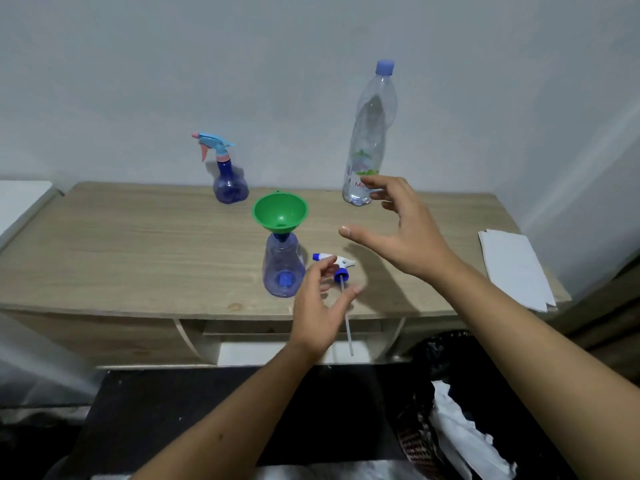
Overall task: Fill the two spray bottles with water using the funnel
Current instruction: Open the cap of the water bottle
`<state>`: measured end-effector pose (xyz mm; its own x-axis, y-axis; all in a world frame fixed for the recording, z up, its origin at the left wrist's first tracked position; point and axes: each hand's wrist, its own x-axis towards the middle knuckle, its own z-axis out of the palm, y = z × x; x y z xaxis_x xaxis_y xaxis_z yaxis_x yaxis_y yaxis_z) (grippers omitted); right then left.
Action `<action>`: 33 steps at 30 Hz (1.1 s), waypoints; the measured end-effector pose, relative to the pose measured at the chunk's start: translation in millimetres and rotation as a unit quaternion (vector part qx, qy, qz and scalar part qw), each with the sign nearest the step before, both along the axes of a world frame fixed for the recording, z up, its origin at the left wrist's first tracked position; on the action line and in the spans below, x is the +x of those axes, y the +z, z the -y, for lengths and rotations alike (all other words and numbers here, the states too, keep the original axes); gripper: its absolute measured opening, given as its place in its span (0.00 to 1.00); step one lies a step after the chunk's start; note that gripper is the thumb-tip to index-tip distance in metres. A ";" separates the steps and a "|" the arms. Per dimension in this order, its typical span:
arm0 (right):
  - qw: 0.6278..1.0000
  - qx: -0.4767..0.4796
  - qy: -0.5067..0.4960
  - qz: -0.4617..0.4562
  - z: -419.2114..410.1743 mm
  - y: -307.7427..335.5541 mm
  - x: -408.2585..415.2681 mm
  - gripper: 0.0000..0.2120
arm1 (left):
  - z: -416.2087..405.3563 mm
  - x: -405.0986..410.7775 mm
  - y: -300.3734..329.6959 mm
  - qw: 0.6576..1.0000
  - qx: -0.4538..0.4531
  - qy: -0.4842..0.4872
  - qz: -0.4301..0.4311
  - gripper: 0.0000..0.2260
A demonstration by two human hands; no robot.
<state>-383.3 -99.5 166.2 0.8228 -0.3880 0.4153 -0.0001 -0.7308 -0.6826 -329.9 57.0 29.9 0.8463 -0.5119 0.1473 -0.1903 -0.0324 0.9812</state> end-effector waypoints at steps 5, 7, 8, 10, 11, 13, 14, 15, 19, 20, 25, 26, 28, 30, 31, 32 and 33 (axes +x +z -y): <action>0.999 0.017 -0.048 0.010 38.5 0.4 0.2 0.36 | 59.0 35.9 10.7 0.999 0.020 -0.017 0.029 0.34; 0.998 0.029 -0.059 0.006 55.8 -2.5 10.3 0.36 | 84.5 55.8 8.9 0.999 0.025 -0.008 0.025 0.35; 0.997 0.032 -0.065 0.004 66.0 -4.5 17.3 0.36 | 99.3 66.6 6.6 0.999 0.029 -0.003 0.017 0.36; 0.996 0.035 -0.077 -0.004 88.8 -9.6 33.8 0.37 | 132.1 88.6 -1.7 0.999 0.034 0.010 0.005 0.39; 0.996 0.036 -0.082 -0.006 101.1 -12.7 42.3 0.38 | 148.9 98.7 -5.7 0.999 0.035 0.017 -0.005 0.42; 0.995 0.046 -0.094 -0.005 125.0 -19.0 59.7 0.38 | 180.2 116.7 -12.2 0.999 0.027 0.030 -0.021 0.49; 0.994 0.051 -0.096 -0.006 136.0 -22.1 69.5 0.39 | 193.9 125.5 -14.9 0.999 0.025 0.033 -0.029 0.52; 0.994 0.053 -0.095 -0.009 146.2 -25.1 79.5 0.40 | 204.9 132.2 -16.4 0.998 0.024 0.036 -0.034 0.55; 0.992 0.076 -0.102 -0.002 182.2 -33.3 120.2 0.48 | 244.0 161.7 -27.9 0.997 0.012 0.058 -0.052 0.58; 0.991 0.086 -0.104 0.001 189.1 -34.1 130.5 0.50 | 253.2 169.6 -32.9 0.996 0.011 0.066 -0.054 0.58; 0.989 0.120 -0.080 0.024 207.0 -34.0 175.9 0.51 | 280.3 200.2 -41.0 0.992 -0.044 0.087 -0.082 0.61; 0.989 0.124 -0.078 0.029 207.9 -33.9 182.0 0.50 | 281.7 202.8 -44.2 0.993 -0.047 0.084 -0.068 0.58; 0.987 0.135 -0.080 0.040 208.1 -35.1 189.9 0.48 | 278.4 199.8 -41.0 0.995 -0.058 0.070 -0.038 0.48; 0.986 0.137 -0.084 0.044 207.5 -37.0 192.4 0.46 | 277.3 197.7 -41.4 0.995 -0.068 0.061 -0.036 0.40; 0.986 0.135 -0.087 0.046 207.2 -37.5 191.8 0.45 | 276.1 195.8 -38.5 0.995 -0.077 0.056 -0.039 0.38; 0.986 0.134 -0.089 0.049 206.8 -37.1 190.6 0.44 | 275.0 193.8 -34.9 0.994 -0.082 0.056 -0.043 0.38; 0.986 0.133 -0.091 0.052 206.4 -36.3 188.7 0.43 | 274.0 191.6 -32.4 0.993 -0.087 0.056 -0.048 0.38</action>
